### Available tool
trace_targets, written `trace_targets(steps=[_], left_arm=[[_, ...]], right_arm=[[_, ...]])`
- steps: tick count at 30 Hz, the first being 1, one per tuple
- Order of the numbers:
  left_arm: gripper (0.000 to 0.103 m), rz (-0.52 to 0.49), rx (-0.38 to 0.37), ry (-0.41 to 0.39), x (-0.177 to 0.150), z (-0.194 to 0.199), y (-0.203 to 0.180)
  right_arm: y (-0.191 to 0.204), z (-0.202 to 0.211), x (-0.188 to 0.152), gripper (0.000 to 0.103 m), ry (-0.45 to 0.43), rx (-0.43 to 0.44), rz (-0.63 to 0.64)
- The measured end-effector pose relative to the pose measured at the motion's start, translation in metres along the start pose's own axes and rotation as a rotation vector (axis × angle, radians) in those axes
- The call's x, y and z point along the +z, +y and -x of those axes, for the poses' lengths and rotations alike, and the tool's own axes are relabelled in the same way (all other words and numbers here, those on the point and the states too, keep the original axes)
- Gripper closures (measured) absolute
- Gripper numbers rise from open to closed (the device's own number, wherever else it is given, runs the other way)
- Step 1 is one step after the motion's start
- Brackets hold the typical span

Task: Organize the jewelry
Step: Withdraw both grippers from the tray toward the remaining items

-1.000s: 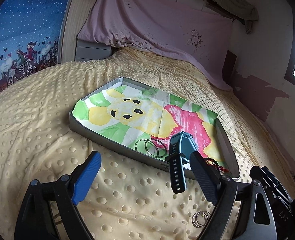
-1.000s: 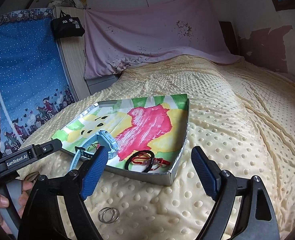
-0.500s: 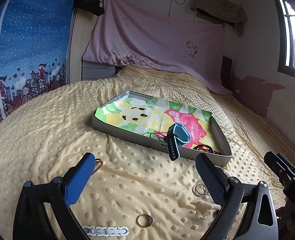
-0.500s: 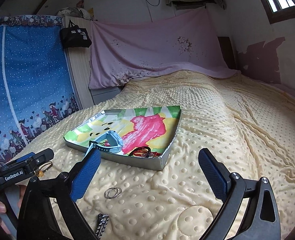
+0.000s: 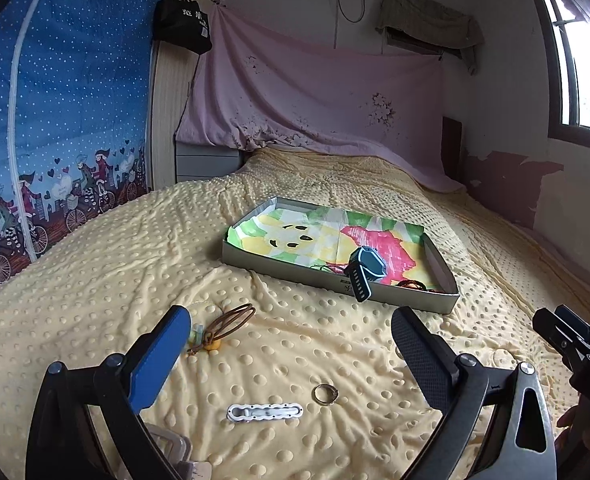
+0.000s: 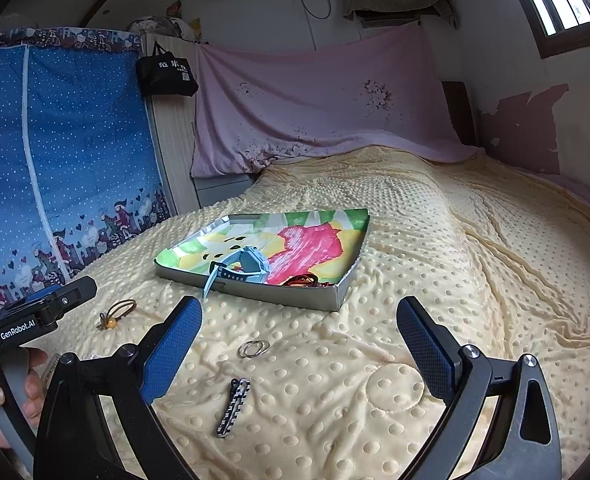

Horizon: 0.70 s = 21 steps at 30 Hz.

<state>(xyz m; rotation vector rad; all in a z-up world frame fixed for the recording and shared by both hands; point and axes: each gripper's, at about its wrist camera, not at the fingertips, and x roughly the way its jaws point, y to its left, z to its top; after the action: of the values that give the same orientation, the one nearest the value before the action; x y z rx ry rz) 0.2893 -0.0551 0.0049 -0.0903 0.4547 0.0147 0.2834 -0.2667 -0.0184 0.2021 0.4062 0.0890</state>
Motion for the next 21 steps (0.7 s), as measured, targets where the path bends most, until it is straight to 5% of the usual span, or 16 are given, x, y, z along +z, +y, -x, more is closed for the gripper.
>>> trace_targets(steps=[21], left_arm=[[0.002, 0.045, 0.113, 0.060, -0.054, 0.053, 0.064]], right_arm=[[0.057, 0.006, -0.025, 0.007, 0.093, 0.179, 0.085]])
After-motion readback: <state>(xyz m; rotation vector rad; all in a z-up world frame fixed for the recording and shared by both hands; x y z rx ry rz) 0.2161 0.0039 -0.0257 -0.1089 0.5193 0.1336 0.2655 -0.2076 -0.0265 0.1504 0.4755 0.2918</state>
